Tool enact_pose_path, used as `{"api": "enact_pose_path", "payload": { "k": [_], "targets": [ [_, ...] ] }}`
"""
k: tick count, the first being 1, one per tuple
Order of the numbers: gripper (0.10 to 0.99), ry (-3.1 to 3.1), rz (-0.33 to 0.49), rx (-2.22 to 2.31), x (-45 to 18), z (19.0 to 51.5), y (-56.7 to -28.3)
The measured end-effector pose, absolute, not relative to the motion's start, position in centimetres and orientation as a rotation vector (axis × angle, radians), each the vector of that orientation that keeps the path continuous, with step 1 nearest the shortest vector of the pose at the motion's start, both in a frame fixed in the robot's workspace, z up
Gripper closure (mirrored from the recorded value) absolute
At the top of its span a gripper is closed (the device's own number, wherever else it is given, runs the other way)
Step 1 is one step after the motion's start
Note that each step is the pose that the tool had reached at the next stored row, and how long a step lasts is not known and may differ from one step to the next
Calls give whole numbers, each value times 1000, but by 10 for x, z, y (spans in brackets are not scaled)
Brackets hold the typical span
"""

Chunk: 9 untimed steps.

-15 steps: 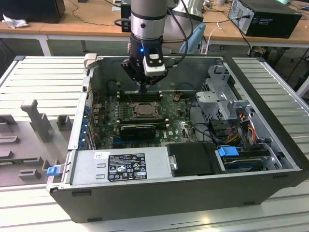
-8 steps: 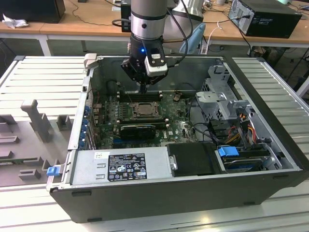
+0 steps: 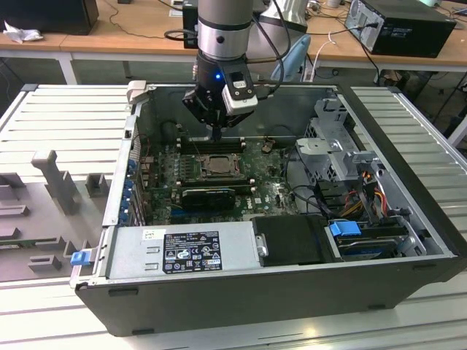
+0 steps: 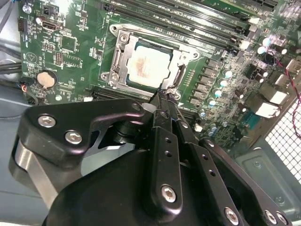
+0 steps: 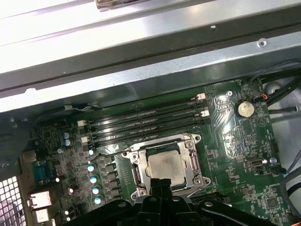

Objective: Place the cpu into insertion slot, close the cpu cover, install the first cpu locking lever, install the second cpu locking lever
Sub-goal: 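Install the first cpu locking lever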

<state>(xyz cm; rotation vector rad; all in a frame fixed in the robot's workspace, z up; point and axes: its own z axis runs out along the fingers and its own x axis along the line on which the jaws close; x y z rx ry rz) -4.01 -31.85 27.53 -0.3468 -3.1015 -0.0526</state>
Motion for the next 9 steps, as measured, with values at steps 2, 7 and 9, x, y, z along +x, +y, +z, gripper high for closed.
{"api": "enact_pose_path", "payload": {
  "k": [2,7,9],
  "targets": [
    [980,-3105,-53,-340,-41,275,-319],
    [980,-3124,-55,-298,-42,275,-319],
    [980,-3129,-55,-244,-42,275,-318]
  ]
}}
